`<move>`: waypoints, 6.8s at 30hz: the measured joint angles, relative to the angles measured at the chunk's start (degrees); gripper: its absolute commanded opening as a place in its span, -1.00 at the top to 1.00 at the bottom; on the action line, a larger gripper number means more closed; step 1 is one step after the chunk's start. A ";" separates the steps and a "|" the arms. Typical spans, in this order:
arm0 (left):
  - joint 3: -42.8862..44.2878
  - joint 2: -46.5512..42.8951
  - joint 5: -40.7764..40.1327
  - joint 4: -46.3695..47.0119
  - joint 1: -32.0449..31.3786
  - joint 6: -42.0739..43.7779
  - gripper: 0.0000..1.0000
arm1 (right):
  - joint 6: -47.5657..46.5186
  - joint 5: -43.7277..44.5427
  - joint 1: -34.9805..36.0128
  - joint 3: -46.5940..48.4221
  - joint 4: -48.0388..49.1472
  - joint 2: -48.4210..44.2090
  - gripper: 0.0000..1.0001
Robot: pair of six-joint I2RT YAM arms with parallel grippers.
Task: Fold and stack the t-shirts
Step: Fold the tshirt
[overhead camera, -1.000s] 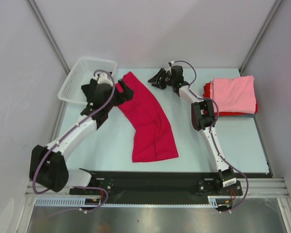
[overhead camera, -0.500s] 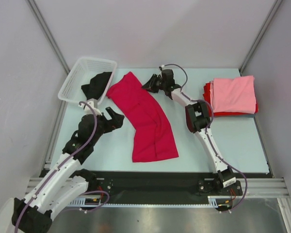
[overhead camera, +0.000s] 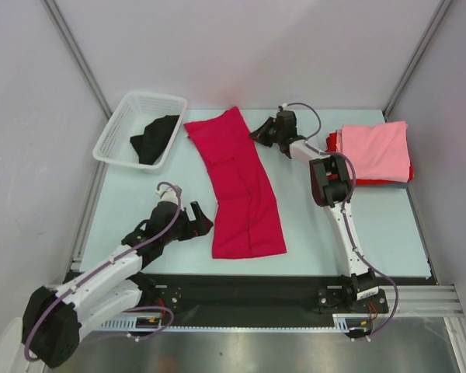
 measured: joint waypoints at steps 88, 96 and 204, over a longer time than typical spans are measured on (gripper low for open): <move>-16.48 3.32 7.48 18.10 -15.41 -20.83 0.39 | -4.31 10.80 19.71 -99.71 -30.49 -92.78 0.90; -16.61 1.31 9.11 14.47 -15.50 -20.35 0.56 | -4.24 10.56 19.76 -99.73 -30.51 -92.80 1.00; 20.81 48.33 21.59 17.81 9.62 -5.81 -0.01 | -16.39 2.21 -2.78 -70.31 -18.80 -57.11 0.28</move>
